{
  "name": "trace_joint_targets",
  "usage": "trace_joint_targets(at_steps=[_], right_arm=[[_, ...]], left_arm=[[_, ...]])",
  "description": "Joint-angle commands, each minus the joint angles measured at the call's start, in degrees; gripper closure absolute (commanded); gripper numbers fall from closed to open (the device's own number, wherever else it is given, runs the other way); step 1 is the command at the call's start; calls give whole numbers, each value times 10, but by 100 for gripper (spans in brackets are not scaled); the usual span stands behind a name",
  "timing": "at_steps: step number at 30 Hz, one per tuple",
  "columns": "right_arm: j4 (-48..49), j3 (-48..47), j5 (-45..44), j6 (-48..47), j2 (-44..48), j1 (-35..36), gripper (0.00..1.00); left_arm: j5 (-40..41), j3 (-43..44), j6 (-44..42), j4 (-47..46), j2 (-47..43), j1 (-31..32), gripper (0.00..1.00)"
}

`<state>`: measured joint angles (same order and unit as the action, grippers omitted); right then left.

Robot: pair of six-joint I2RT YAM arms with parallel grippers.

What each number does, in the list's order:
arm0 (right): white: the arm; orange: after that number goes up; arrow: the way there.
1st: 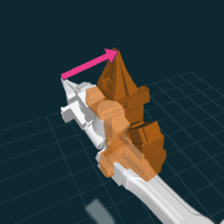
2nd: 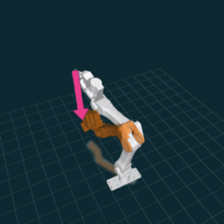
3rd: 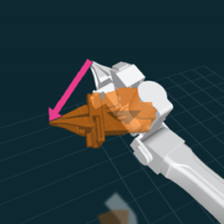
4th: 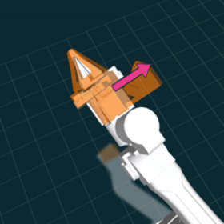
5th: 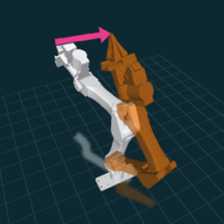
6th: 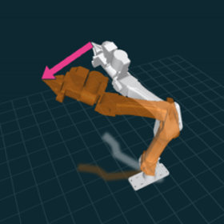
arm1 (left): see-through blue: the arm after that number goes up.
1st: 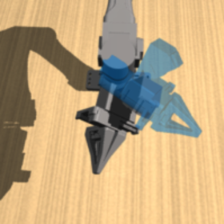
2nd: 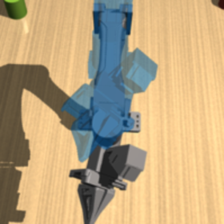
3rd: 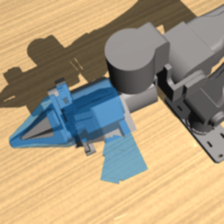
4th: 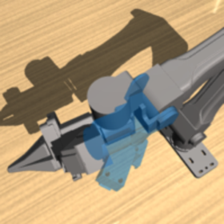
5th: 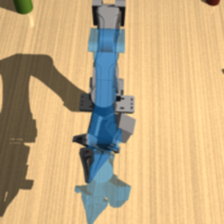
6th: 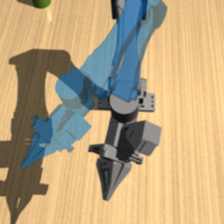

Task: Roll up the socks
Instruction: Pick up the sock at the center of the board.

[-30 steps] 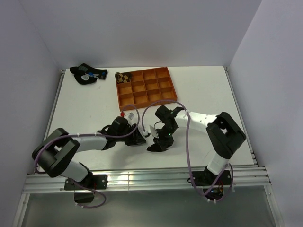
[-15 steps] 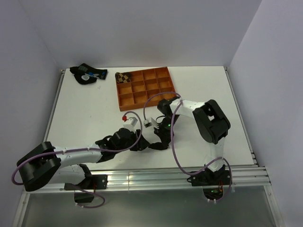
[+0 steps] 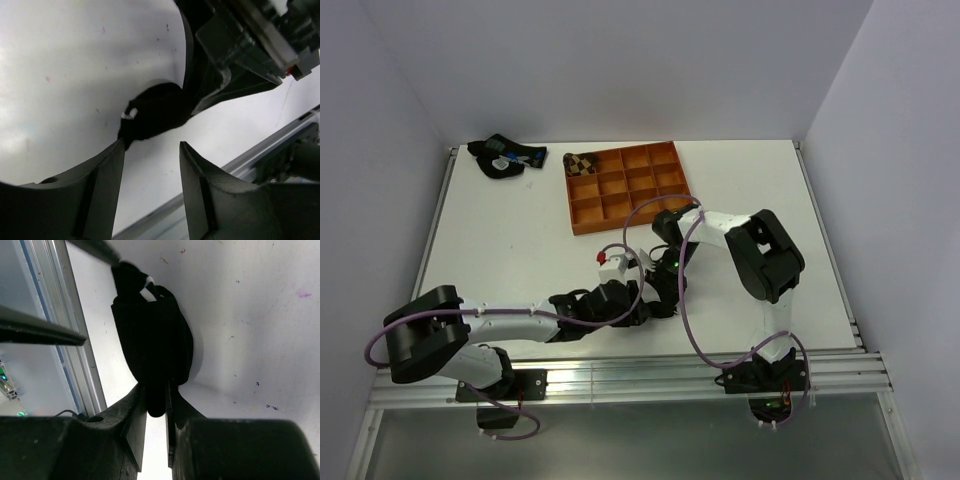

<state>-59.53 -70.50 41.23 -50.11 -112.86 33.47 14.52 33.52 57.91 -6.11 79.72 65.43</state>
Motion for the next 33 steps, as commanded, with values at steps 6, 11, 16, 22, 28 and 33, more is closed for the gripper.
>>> trace_joint_targets(at_steps=[6, 11, 16, 22, 28, 33], right_arm=[[27, 6, -48, 24, -21, -1, 82], [28, 5, -43, 34, -27, -2, 82], [29, 4, -41, 46, -31, -5, 83], [7, -9, -14, 61, -45, -10, 83], [-7, -16, -3, 70, -54, -13, 83], [-22, -21, 4, 72, -67, -17, 83]], left_arm=[[106, 4, 253, -13, 22, 71, 45], [159, 18, 356, 21, 46, 96, 43], [183, 0, 427, 10, 52, 102, 41], [212, 21, 497, 54, 80, 102, 40], [213, 79, 548, 144, 133, 102, 42], [216, 90, 578, 170, 155, 102, 45]])
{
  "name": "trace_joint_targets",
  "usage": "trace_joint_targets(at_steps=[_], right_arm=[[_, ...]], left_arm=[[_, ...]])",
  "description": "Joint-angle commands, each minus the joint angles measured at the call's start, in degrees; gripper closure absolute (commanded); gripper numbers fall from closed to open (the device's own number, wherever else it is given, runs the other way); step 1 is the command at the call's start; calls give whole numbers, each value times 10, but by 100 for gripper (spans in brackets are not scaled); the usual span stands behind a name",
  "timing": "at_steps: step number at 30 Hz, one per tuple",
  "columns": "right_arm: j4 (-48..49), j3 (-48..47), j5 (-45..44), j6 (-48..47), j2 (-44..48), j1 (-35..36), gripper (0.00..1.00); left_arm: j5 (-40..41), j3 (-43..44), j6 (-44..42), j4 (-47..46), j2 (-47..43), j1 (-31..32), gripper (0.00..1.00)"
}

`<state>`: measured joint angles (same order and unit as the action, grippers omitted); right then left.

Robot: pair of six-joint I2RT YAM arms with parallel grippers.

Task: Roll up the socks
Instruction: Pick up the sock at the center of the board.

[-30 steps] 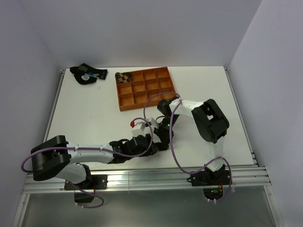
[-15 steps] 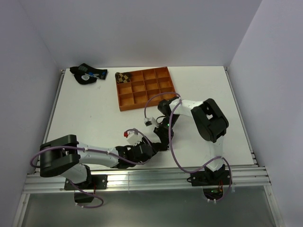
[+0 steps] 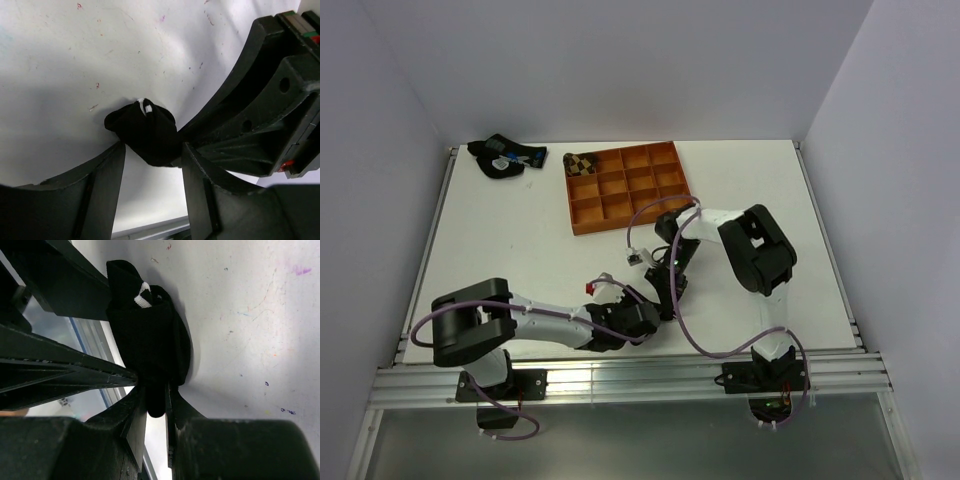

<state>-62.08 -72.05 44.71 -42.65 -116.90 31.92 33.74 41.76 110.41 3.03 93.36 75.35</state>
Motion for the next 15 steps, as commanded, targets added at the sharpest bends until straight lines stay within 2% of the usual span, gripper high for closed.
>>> trace_joint_targets(at_steps=[1, 15], right_arm=[[0, -7, -30, -1, -34, -5, 83], [-59, -41, 8, -10, -83, -34, 83]], left_arm=[[23, 11, 58, 89, 22, 3, 46], [21, 78, 86, 203, 96, 1, 50]])
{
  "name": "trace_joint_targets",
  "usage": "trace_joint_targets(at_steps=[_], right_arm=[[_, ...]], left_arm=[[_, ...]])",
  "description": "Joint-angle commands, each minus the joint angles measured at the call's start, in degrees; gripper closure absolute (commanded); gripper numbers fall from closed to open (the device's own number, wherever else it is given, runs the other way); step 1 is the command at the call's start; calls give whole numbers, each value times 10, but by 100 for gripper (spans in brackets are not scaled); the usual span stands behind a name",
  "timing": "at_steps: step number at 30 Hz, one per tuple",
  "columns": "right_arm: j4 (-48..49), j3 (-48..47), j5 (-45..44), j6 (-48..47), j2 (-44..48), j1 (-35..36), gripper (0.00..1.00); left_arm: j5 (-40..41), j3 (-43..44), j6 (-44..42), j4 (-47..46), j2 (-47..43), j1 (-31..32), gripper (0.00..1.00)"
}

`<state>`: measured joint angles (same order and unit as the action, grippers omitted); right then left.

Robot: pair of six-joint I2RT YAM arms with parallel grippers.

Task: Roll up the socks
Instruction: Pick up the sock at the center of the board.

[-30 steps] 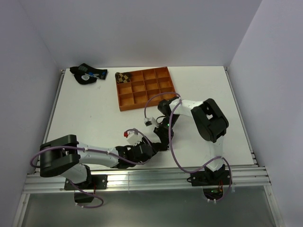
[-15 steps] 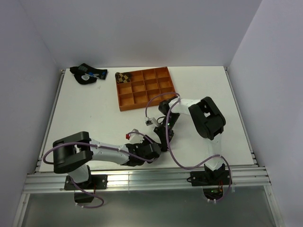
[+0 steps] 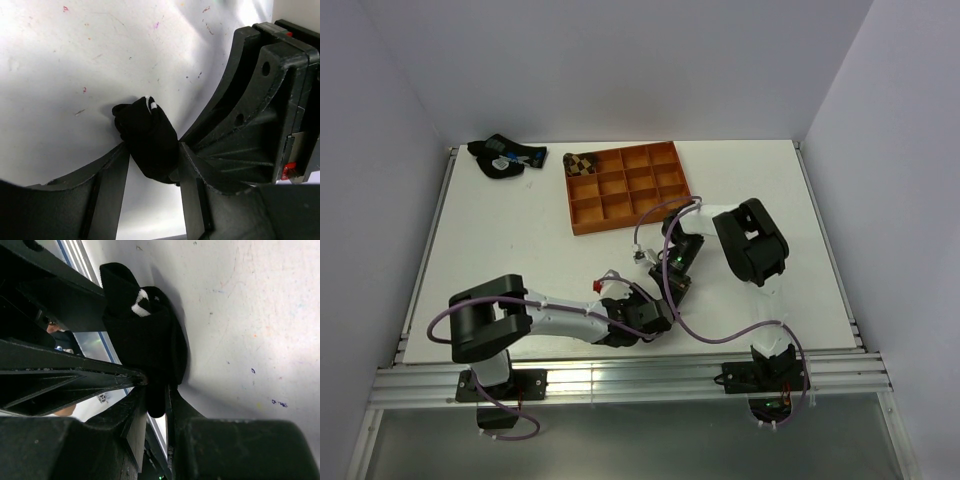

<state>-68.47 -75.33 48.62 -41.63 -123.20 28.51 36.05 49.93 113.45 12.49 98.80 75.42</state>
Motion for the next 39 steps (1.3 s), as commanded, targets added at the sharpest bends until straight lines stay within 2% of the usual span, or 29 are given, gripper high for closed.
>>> trace_joint_targets(at_steps=[1, 6, 15, 18, 20, 22, 24, 28, 33, 39], right_arm=[[0, -8, -29, -22, -21, 1, 83], [-13, -6, -27, -31, -32, -4, 83], [-27, -3, -28, -45, -38, -10, 83], [-31, 0, -28, -48, -37, -10, 83], [-25, 7, -31, -46, -29, -9, 81], [-24, 12, -29, -49, -23, -10, 77], [-17, 16, -31, -43, -9, -11, 67], [14, 20, -41, -9, 24, -18, 54], [51, 15, -84, 43, 122, -57, 39], [54, -20, -112, 90, 240, -145, 38]], left_arm=[[-2, 3, 53, 111, 50, 0, 50], [-5, 16, 52, 134, 72, -6, 53], [-27, 10, 26, 112, 98, -24, 59], [-29, 23, 15, 119, 116, -27, 66], [-32, 19, 6, 105, 122, -30, 79], [-42, 5, -10, 84, 120, -33, 95], [-49, -7, -19, 64, 119, -40, 100], [-52, -13, -47, 51, 115, -47, 100], [-63, -44, -80, 4, 97, -51, 100], [-79, -98, -135, -66, 45, -65, 100]])
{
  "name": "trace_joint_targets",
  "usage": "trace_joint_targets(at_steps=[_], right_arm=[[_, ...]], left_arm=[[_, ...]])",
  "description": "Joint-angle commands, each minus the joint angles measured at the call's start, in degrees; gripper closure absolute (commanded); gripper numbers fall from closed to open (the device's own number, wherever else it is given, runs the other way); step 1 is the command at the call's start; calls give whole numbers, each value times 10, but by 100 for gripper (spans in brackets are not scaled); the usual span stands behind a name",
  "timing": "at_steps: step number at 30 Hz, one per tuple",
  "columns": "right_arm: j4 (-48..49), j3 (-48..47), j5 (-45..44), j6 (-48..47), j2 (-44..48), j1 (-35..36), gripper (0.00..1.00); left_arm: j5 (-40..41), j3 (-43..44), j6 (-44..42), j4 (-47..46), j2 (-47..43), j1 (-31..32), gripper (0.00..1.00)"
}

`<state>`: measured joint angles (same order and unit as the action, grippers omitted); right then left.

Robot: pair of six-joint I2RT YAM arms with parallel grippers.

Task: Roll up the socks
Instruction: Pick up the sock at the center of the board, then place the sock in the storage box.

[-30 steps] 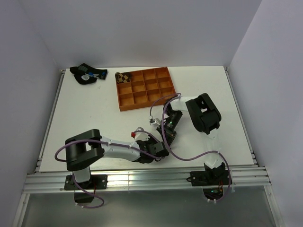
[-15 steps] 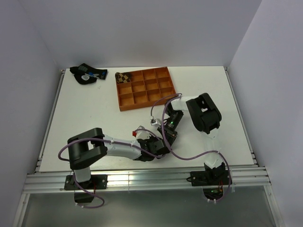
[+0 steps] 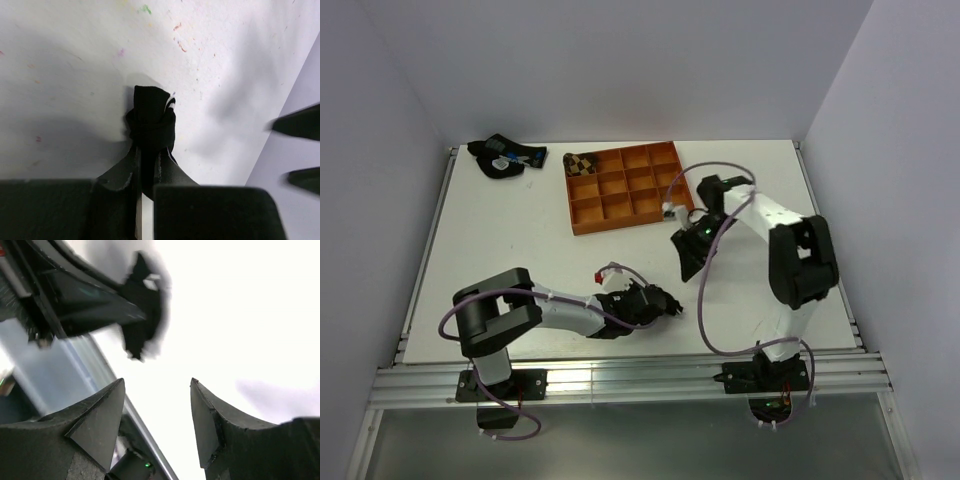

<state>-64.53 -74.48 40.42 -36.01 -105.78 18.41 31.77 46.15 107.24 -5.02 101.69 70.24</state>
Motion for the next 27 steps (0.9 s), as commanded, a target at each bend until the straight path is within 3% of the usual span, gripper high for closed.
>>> trace_joint_targets(at_steps=[1, 9, 12, 16, 21, 27], right_arm=[[15, -30, -38, 37, 81, -55, 38], [59, 0, -123, 70, 274, -85, 36], [66, 9, -148, 80, 337, -89, 34], [70, 14, -165, 90, 394, -93, 34], [91, 43, -191, 102, 461, -95, 33], [95, 53, -219, 96, 486, -99, 33]], left_arm=[[-36, -63, -95, 93, 8, -15, 100], [3, -46, -222, 105, -135, -22, 100], [1, -19, -274, 110, -209, -51, 100], [-7, 55, -410, 125, -265, -144, 100], [-28, 196, -530, 139, -248, -249, 100], [-183, 298, -628, 87, -143, -408, 100]])
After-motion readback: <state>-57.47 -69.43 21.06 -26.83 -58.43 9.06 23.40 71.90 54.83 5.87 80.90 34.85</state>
